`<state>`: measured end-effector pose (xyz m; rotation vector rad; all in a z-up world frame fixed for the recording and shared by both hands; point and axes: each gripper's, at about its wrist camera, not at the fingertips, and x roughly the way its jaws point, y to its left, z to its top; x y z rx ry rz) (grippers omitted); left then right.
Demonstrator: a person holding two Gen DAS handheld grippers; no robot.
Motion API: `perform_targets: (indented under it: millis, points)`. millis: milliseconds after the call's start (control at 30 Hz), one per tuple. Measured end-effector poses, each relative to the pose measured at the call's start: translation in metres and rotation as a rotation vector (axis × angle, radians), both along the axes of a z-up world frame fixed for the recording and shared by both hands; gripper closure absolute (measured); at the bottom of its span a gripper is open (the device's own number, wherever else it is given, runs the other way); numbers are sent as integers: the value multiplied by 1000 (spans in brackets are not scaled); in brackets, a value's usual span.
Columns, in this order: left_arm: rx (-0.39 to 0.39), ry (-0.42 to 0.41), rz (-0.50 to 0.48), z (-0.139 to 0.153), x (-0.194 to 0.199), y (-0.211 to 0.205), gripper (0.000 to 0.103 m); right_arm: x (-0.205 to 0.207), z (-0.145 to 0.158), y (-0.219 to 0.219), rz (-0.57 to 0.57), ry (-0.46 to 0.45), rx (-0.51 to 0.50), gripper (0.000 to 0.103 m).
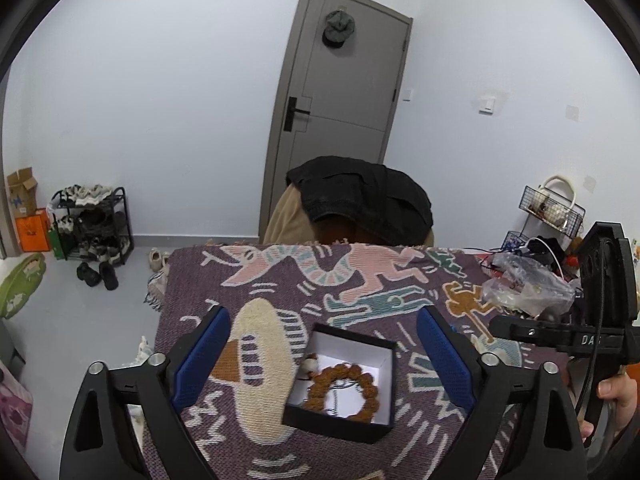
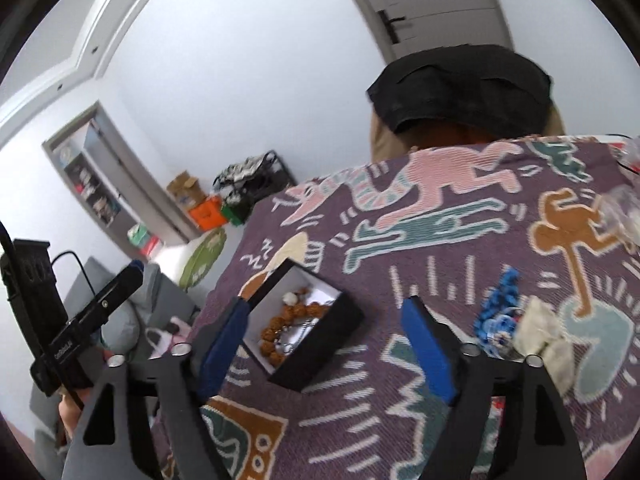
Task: Organize jewelry
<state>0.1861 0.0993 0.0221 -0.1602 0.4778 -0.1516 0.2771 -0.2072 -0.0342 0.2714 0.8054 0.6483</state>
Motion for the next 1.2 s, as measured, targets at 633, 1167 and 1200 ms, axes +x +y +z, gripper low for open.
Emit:
perform_targets:
  millis: [633, 1167, 1200]
  points:
    - [26, 9, -133, 15, -6, -85, 0, -34, -13, -111, -178, 4, 55, 9]
    - [45, 172, -296, -25, 28, -167, 32, -26, -60, -179, -277, 112, 108, 34]
    - [41, 186, -302, -29, 31, -171, 35, -24, -64, -180, -275, 122, 111, 35]
